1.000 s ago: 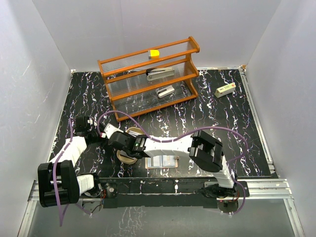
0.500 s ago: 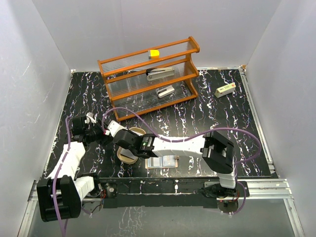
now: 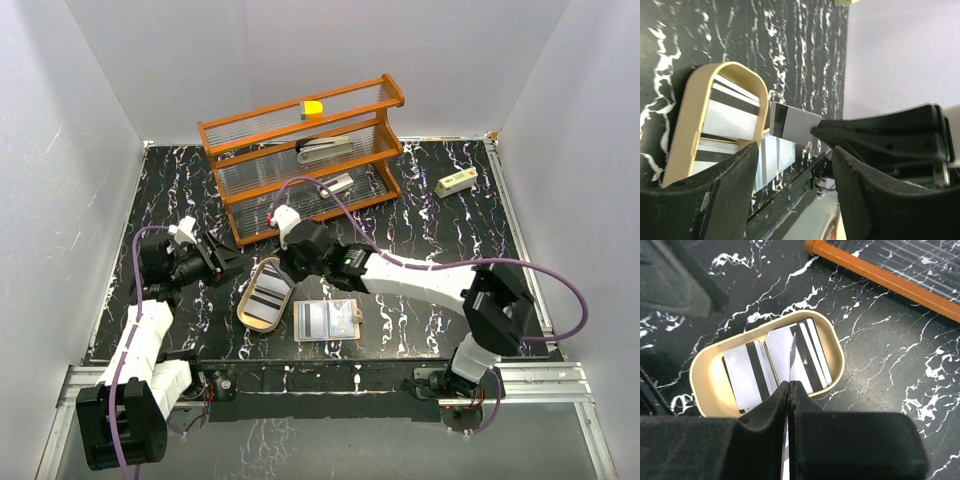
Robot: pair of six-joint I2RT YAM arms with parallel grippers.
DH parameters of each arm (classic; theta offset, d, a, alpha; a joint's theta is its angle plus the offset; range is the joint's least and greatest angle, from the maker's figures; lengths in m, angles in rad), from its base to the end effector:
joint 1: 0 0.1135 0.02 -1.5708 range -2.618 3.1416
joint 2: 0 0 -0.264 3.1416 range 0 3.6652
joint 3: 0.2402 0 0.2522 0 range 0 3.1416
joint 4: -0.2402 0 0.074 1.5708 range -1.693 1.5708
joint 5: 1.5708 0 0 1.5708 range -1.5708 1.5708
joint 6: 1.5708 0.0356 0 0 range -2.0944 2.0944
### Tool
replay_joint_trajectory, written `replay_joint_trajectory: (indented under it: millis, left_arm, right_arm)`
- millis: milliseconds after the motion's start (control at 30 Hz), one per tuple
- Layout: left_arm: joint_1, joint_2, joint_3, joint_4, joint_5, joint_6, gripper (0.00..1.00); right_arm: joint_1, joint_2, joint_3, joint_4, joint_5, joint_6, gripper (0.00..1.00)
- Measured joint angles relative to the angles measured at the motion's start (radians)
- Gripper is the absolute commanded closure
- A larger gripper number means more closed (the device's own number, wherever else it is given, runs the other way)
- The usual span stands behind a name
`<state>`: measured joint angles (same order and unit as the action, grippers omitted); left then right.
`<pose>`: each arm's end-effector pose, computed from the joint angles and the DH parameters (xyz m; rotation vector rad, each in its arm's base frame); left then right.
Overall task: Put the credit cards into the card holder
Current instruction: Pick up the credit card from the storage box.
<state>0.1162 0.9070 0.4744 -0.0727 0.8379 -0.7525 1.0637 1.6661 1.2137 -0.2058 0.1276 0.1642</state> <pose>0.1923 -0.0042 0.2259 -0.3757 2.0934 -1.2495 0.1876 0.3284 0.2563 -0.9245 2.0792 0.5244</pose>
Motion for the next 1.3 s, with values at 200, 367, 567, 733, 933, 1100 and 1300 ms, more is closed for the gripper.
replay_joint_trajectory:
  millis: [200, 367, 567, 733, 933, 1100, 1300]
  left_arm:
    - [0.0, 0.029, -0.062, 0.177, 0.156, -0.09, 0.36]
    - [0.0, 0.05, -0.1, 0.343, 0.244, -0.182, 0.35]
    - [0.0, 0.075, -0.132, 0.472, 0.297, -0.27, 0.34]
    - [-0.002, 0.078, -0.151, 0.556, 0.318, -0.335, 0.37]
    - [-0.01, 0.082, -0.194, 0.737, 0.333, -0.481, 0.7]
    - [-0.022, 0.082, -0.213, 0.854, 0.333, -0.587, 0.99]
    - [-0.027, 0.054, -0.214, 0.908, 0.33, -0.639, 1.0]
  right_arm:
    - [-0.09, -0.081, -0.1, 0.107, -0.185, 0.15, 1.0]
    - [-0.129, -0.128, -0.171, 0.21, -0.277, 0.313, 1.0]
    - [-0.148, -0.174, -0.198, 0.303, -0.304, 0.452, 1.0]
    - [-0.154, -0.218, -0.234, 0.396, -0.315, 0.532, 1.0]
    - [-0.163, -0.219, -0.247, 0.456, -0.344, 0.6, 1.0]
    - [-0.17, -0.219, -0.263, 0.501, -0.363, 0.632, 1.0]
    - [-0.193, -0.219, -0.295, 0.519, -0.369, 0.659, 1.0]
